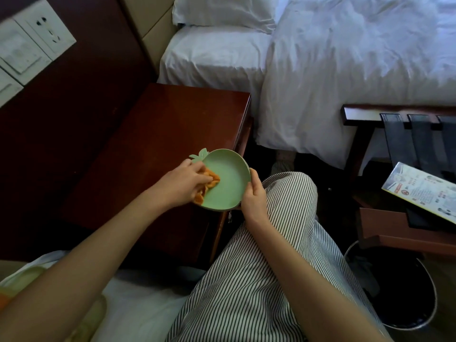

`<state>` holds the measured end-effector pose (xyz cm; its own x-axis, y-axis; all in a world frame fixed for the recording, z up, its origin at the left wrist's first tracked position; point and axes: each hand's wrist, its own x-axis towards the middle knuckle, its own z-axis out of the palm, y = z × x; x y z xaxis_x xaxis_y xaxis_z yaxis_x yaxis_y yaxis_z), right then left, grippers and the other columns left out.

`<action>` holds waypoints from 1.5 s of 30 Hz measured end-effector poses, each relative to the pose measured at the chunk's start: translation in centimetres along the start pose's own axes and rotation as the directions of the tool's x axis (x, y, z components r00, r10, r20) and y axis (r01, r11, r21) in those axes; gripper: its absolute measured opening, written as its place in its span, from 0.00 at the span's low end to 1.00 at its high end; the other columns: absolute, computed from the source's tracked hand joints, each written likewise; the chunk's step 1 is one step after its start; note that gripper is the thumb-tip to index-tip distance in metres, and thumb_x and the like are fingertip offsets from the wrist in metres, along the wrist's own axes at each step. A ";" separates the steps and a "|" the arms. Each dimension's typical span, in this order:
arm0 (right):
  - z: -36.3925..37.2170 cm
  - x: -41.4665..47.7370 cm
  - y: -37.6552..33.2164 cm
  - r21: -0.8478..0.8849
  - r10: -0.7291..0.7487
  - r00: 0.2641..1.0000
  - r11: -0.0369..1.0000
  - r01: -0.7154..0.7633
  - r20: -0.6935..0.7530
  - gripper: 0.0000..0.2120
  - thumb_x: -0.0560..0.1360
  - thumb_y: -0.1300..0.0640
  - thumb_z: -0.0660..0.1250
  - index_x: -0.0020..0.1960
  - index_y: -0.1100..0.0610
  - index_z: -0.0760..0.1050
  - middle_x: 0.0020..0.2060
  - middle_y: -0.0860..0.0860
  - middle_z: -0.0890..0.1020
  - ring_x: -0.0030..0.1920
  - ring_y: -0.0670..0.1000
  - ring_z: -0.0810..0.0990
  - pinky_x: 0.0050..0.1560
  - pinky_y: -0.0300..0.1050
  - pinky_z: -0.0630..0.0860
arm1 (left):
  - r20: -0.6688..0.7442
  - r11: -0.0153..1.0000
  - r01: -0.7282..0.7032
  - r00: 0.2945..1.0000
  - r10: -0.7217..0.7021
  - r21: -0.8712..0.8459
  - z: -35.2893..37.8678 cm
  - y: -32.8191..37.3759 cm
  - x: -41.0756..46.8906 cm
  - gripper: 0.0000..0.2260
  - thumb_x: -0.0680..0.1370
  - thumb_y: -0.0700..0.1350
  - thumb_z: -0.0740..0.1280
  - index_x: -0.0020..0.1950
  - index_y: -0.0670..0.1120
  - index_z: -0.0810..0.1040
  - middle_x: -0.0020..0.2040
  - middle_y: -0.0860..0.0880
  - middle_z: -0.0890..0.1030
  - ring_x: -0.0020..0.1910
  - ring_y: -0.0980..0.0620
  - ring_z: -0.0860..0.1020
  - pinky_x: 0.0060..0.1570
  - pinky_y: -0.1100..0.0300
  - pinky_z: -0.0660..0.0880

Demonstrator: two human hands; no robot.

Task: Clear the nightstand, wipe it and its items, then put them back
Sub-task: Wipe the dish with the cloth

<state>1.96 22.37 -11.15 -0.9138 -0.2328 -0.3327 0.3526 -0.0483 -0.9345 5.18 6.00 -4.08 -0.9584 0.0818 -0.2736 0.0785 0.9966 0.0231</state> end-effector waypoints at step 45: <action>-32.4 -0.8 -6.2 -0.223 -0.150 0.637 0.974 -0.036 -0.756 0.22 0.82 0.64 0.47 0.75 0.56 0.57 0.70 0.56 0.68 0.67 0.56 0.69 0.63 0.40 0.64 | -0.139 0.729 -0.560 0.820 0.555 -0.394 -0.9 34.6 20.0 0.15 0.78 0.40 0.61 0.62 0.50 0.78 0.53 0.42 0.74 0.52 0.42 0.74 0.59 0.54 0.68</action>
<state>-6.04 54.35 -9.14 -0.7870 0.5938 -0.1676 0.3318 0.1783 -0.9264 -11.51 42.12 -7.86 -0.7805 0.6204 -0.0775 0.4862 0.6802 0.5486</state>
